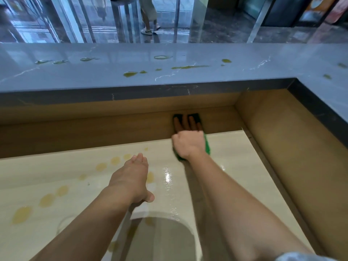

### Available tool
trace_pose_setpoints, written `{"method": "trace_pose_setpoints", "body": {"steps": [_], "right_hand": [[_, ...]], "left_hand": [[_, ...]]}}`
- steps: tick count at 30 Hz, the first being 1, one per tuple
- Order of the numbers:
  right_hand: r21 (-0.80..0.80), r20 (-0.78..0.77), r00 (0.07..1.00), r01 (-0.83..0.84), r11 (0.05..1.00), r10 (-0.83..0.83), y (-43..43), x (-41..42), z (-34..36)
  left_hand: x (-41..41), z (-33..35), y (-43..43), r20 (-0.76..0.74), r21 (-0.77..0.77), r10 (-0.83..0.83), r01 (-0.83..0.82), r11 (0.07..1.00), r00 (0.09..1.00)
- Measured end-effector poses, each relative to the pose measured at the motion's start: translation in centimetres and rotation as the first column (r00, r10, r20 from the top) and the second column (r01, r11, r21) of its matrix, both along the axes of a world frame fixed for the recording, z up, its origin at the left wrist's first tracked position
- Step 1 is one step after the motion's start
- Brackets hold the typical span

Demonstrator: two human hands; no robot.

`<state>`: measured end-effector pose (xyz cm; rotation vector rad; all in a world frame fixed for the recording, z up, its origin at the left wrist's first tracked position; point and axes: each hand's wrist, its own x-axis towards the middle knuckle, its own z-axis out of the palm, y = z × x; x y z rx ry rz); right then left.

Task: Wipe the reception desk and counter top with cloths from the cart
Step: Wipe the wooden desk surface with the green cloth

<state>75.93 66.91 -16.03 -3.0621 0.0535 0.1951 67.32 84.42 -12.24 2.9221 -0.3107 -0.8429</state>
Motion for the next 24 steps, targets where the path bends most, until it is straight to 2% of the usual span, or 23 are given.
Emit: {"method": "trace_pose_setpoints", "body": {"steps": [4, 8, 11, 14, 17, 24], "right_hand": [[0.053, 0.007, 0.939, -0.344, 0.937, 0.345, 6.6, -2.4, 0.3], [0.081, -0.032, 0.899, -0.432, 0.898, 0.436, 4.3, -2.3, 1.2], [0.075, -0.038, 0.946, -0.319, 0.945, 0.323, -1.0, -1.8, 1.3], [-0.034, -0.040, 0.992, -0.125, 0.992, 0.123, -7.9, -1.6, 0.8], [-0.118, -0.033, 0.999, 0.015, 0.993, -0.019, -12.5, -2.2, 0.9], [-0.106, -0.010, 0.992, 0.125, 0.986, -0.127, -11.9, -2.2, 0.5]], "left_hand": [[0.1, 0.0, 0.0, -0.005, -0.002, 0.014, -0.014, 1.000, 1.000], [0.1, 0.1, 0.0, -0.016, 0.013, 0.008, -0.008, 1.000, 1.000], [0.0, 0.2, -0.1, -0.029, 0.019, 0.006, -0.005, 1.000, 1.000], [-0.1, 0.3, -0.1, -0.028, 0.018, 0.010, -0.009, 1.000, 1.000], [-0.1, 0.2, -0.2, -0.024, 0.010, 0.020, -0.019, 1.000, 1.000], [-0.2, 0.1, 0.1, -0.032, -0.037, 0.060, -0.061, 0.997, 0.998]]}}
